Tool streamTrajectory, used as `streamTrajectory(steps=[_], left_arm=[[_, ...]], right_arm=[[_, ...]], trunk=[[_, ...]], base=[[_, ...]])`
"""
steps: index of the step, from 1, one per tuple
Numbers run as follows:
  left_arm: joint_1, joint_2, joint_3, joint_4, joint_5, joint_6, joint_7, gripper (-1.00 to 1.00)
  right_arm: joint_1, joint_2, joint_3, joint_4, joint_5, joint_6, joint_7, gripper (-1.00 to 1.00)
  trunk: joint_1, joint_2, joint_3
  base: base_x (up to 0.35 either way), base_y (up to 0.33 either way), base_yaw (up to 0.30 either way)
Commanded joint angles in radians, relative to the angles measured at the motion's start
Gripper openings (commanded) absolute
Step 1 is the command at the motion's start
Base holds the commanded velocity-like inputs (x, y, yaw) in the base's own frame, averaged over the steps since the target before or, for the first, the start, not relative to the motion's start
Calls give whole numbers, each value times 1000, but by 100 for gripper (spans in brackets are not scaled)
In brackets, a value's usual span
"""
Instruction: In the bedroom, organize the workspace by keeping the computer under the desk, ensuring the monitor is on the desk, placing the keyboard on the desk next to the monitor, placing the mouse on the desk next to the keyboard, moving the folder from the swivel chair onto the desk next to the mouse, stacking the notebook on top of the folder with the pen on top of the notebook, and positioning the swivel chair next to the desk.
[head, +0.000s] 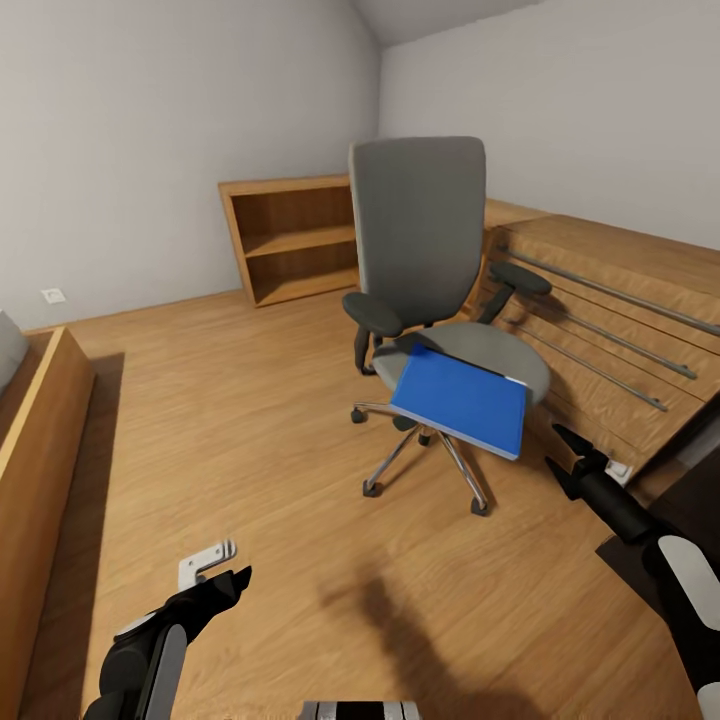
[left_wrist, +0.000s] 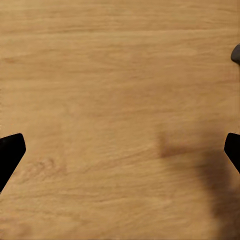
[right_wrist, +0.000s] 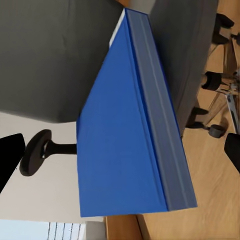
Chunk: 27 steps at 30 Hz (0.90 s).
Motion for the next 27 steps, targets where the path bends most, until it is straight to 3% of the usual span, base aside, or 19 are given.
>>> streamTrajectory(steps=[1,23,27], left_arm=[[-1,-1,2,-1,10,5,5,100],[-1,-1,1,0,10,5,5,100],[-1,-1,1,0,10,5,5,100]], right_arm=[[-1,0,-2,0,-4,9,3,100],[-1,1,7,0,-3,50,72,100],[-1,1,21,-1,-2,53,93,100]], trunk=[[0,-1,-5],[10,-6,-90],[10,-6,-90]], base=[[0,0,0],[0,0,0],[0,0,0]])
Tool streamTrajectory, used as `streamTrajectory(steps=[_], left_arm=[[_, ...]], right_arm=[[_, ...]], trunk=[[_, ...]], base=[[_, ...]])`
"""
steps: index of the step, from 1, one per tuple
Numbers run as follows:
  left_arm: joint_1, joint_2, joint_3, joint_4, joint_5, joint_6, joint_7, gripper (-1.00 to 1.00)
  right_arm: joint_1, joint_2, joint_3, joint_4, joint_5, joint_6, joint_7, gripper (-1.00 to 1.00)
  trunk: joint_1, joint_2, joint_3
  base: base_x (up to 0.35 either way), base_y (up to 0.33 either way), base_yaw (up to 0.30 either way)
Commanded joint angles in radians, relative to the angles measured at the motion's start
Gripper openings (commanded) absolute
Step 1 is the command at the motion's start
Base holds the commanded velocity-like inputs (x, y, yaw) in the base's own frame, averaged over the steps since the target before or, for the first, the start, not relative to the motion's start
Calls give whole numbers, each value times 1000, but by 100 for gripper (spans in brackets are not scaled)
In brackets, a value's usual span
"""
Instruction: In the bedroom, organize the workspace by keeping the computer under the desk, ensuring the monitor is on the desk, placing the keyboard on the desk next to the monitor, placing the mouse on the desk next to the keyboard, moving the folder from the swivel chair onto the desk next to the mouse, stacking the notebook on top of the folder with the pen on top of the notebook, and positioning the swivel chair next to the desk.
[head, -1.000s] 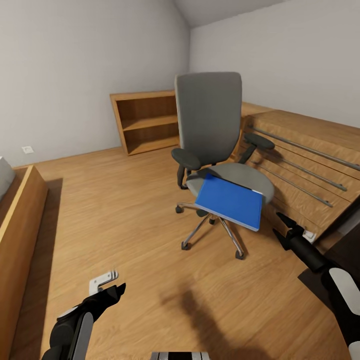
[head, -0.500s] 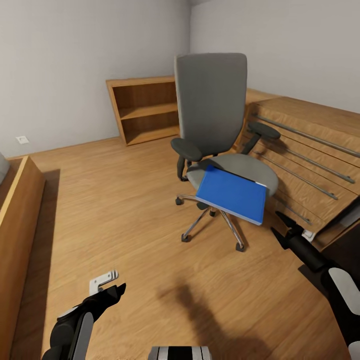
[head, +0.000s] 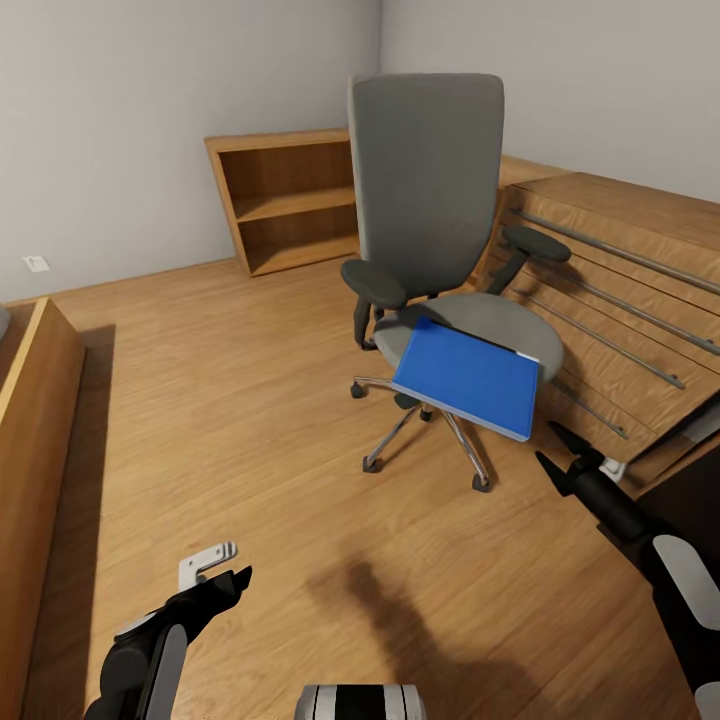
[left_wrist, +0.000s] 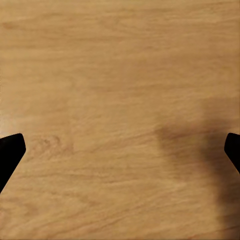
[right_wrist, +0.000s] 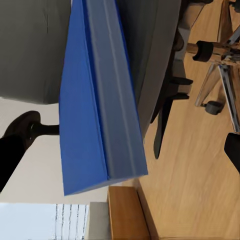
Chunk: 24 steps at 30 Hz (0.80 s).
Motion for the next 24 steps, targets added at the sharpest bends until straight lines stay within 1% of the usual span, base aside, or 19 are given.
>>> streamTrajectory(steps=[1,8,15,22,24], left_arm=[[-1,-1,2,-1,10,5,5,100],[-1,-1,2,0,10,6,3,100],[-1,-1,3,2,10,7,3,100],[-1,-1,2,2,10,7,3,100],[-1,-1,2,3,10,7,3,100]], right_arm=[[-1,0,3,0,-4,7,5,100],[-1,-1,25,0,-1,8,33,100],[-1,-1,38,0,3,10,51,100],[-1,-1,42,0,3,27,63,100],[-1,-1,42,0,3,30,64,100]], trunk=[[0,0,-1],[0,0,-1],[0,0,-1],[0,0,-1],[1,-1,-8]], base=[[0,0,0],[0,0,0],[0,0,0],[0,0,0],[0,0,0]])
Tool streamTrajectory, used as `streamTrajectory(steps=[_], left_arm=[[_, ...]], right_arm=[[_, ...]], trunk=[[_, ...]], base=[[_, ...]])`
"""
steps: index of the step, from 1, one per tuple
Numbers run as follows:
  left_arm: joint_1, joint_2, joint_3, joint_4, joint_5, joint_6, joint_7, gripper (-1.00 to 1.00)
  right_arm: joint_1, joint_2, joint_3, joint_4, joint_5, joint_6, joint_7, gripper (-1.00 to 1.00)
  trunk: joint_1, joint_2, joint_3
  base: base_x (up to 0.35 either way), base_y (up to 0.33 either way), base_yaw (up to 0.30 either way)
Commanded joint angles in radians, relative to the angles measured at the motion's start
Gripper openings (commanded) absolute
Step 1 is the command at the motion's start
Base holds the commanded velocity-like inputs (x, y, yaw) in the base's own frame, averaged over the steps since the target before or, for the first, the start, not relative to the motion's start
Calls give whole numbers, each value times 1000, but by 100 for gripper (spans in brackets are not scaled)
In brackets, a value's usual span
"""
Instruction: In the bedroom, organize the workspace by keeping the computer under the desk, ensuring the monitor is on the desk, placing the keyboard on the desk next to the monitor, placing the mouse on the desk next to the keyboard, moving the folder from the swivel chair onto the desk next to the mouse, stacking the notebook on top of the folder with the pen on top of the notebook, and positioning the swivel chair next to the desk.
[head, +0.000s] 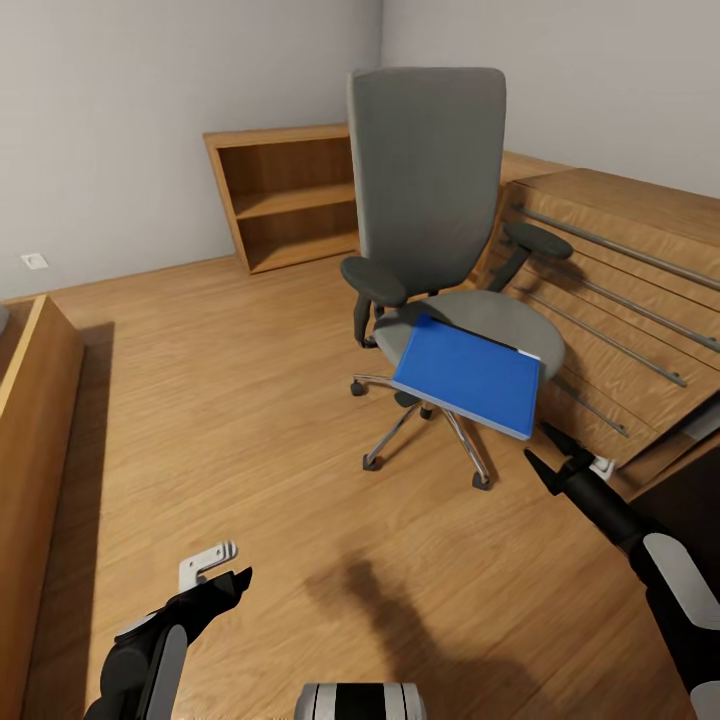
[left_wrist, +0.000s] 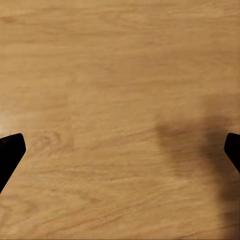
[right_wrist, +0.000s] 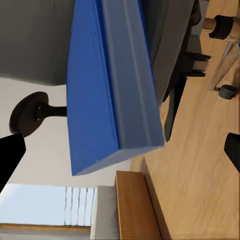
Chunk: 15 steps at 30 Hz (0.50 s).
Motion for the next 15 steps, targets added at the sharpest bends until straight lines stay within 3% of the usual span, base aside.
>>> streamTrajectory(steps=[1,7,15], left_arm=[[-1,-1,2,-1,10,5,4,100],[-1,-1,1,0,10,5,5,100],[-1,-1,1,1,10,5,5,100]], right_arm=[[-1,0,-1,0,-5,8,0,100],[-1,-1,-1,0,-5,10,1,100],[-1,-1,-1,0,-5,10,1,100]], trunk=[[0,-1,-5],[3,-2,-28],[3,-2,-32]], base=[[0,0,0],[0,0,0],[0,0,0]])
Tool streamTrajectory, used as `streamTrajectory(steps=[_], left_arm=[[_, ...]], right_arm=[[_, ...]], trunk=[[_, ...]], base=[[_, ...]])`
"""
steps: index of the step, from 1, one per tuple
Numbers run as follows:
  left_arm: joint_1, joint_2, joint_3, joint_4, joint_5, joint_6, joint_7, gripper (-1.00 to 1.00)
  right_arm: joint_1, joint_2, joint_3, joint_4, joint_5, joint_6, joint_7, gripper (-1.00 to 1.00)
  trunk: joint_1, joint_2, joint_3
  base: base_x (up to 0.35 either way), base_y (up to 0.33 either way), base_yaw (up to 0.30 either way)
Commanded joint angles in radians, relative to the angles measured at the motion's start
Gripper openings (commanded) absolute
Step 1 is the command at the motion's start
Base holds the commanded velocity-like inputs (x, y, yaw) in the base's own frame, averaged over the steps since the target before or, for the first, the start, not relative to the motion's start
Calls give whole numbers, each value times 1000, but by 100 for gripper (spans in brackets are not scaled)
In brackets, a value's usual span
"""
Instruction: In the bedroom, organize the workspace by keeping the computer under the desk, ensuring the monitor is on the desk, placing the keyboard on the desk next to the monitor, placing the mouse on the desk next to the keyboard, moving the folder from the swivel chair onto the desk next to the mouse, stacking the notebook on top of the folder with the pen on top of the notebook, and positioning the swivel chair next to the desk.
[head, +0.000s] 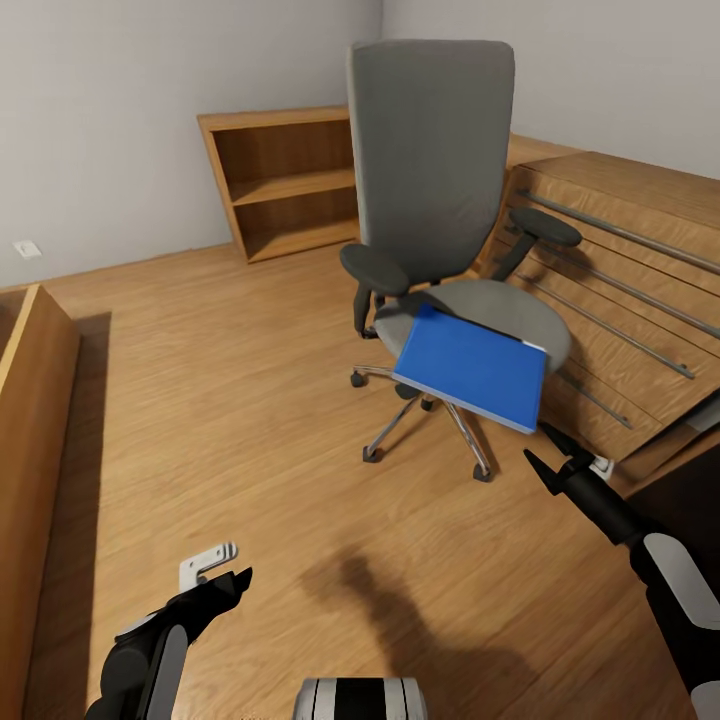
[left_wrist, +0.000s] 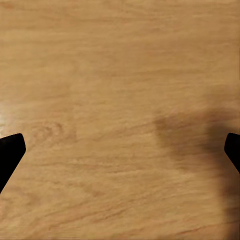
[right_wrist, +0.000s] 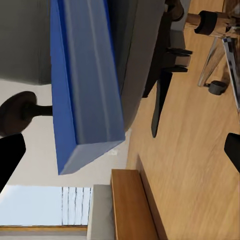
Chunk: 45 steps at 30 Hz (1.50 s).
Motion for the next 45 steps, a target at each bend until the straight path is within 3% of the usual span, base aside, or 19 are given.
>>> streamTrajectory(steps=[1,28,35,42,45], left_arm=[[-1,-1,2,-1,10,5,4,100],[-1,-1,3,-1,10,6,3,100],[-1,-1,3,0,10,4,3,100],[-1,-1,3,0,10,4,3,100],[-1,-1,3,0,10,4,2,100]], right_arm=[[-1,0,-1,0,-5,8,0,100],[-1,1,-1,0,7,7,-2,100],[-1,2,-1,0,12,7,-2,100],[-1,2,-1,0,13,7,-2,100],[-1,2,-1,0,13,7,-2,100]], trunk=[[0,-1,-5],[1,-1,-9],[-2,1,19],[-2,1,19],[-4,2,30]], base=[[0,0,0],[0,0,0],[0,0,0],[0,0,0],[0,0,0]])
